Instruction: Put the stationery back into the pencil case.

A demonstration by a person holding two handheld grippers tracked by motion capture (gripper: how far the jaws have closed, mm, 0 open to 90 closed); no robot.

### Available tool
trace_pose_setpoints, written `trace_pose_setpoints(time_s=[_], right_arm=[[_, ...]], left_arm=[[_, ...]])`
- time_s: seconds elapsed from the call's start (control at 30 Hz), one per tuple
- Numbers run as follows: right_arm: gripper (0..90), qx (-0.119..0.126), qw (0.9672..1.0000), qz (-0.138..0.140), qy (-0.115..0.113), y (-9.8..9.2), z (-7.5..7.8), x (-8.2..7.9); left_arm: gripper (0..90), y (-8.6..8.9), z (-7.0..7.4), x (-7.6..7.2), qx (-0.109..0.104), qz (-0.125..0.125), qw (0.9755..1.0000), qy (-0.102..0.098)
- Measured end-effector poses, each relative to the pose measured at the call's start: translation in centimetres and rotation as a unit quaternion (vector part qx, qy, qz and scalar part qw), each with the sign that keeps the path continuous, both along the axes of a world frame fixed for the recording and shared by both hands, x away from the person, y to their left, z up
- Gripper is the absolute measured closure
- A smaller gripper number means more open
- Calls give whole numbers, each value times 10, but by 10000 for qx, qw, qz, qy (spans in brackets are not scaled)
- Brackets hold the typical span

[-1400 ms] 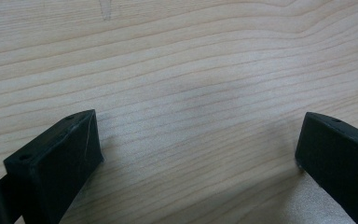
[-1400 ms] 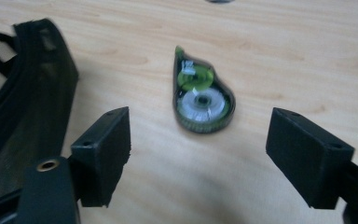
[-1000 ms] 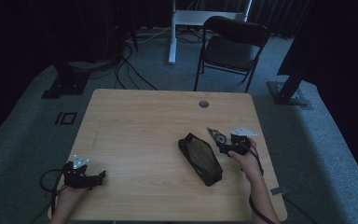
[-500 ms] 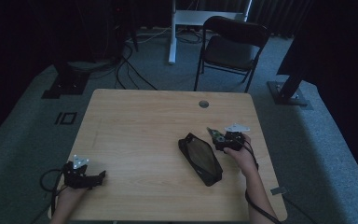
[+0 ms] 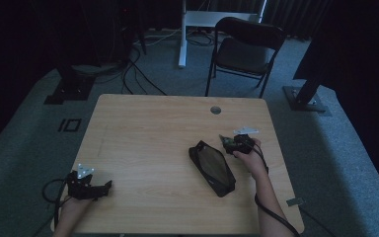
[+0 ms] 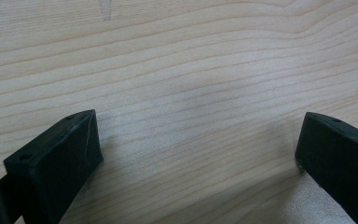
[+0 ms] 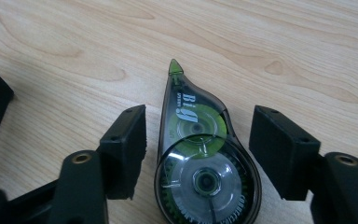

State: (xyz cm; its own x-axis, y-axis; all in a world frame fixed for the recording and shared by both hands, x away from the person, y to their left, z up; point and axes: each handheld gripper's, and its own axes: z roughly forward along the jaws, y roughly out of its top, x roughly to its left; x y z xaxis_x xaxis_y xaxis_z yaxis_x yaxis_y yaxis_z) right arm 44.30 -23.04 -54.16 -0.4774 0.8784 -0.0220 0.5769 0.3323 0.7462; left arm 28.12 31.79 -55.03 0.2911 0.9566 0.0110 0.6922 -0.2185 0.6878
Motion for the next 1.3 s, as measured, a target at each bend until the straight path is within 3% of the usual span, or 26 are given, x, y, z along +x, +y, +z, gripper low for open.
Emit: trace_pose_setpoints(time_s=[0.23, 0.37, 0.67, 0.8, 1.1, 1.3], right_arm=[[413, -96, 9999, 16, 106, 5, -3, 6], [440, 75, 9998, -113, 154, 6, -4, 6], [483, 41, 9996, -255, 103, 11, -4, 6], [494, -10, 9989, -384, 284, 15, 0, 4], [503, 106, 9987, -470, 174, 7, 14, -6], [503, 238, 9977, -593, 244, 1, 26, -14]], left_arm=[[2, 0, 0, 0, 0, 1, 10000, 0], [2, 0, 0, 0, -4, -1, 10000, -1], [2, 0, 0, 0, 0, -4, 10000, 0], [2, 0, 0, 0, -1, -4, 10000, 0], [2, 0, 0, 0, -1, -3, 10000, -1], [1, 0, 0, 0, -1, -4, 10000, 0]])
